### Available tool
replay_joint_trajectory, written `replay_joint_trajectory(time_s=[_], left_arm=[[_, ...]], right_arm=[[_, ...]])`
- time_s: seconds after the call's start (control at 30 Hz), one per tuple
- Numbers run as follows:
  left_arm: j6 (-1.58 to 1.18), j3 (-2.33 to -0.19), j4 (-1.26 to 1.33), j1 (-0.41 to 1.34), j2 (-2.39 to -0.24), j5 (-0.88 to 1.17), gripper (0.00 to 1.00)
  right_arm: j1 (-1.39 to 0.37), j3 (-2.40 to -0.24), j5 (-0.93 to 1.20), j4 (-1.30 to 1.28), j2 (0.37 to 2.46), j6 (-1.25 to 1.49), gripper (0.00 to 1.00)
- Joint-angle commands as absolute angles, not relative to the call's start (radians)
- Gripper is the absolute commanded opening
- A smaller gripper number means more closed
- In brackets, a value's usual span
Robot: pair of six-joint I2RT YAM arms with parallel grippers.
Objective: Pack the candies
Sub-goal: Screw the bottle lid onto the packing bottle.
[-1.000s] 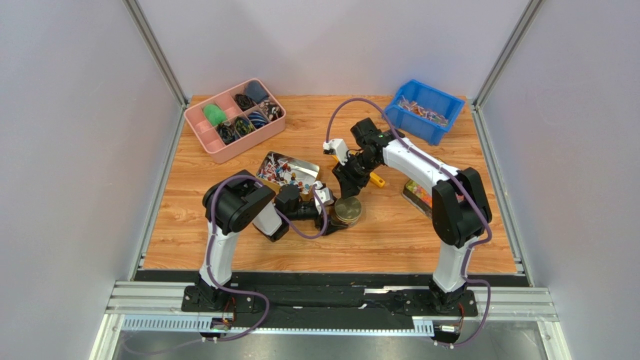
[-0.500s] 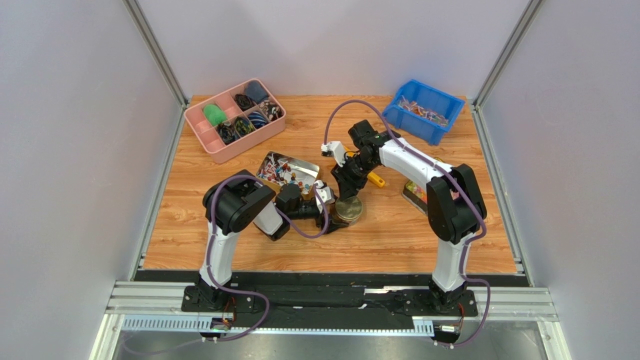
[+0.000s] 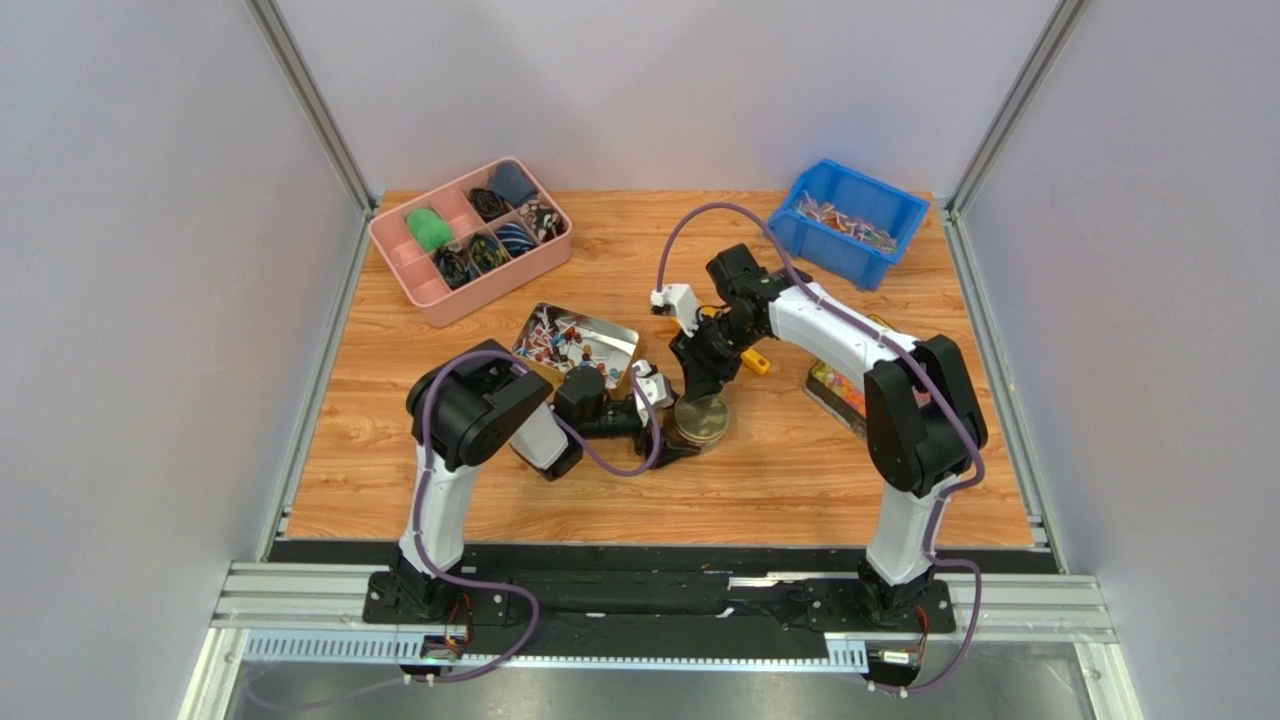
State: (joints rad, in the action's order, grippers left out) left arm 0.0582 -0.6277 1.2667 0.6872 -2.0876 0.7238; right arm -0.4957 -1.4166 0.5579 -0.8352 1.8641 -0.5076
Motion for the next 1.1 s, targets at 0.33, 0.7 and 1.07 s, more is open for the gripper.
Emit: replay_joint_trajectory(time_s=[0.33,0.7,1.07], left_arm=[[0.089,-0.647,1.299,0.676,-2.066,0.686,0.58],[0.084,-0.647,1.296,0.676,-2.068,0.693,0.57],[0.081,-0.65,1.293,0.675,-2.069,0.701,0.57]], right_arm=[[-0.463,-1.261,0.443,-0.855,1.749,-0.523,0.38],[-0.465,-1.399,0.431,-0.845,1.749,-0.491,0.59],[-0.499,-1.505,0.474,-0.834,1.841,-0.486,0.6]])
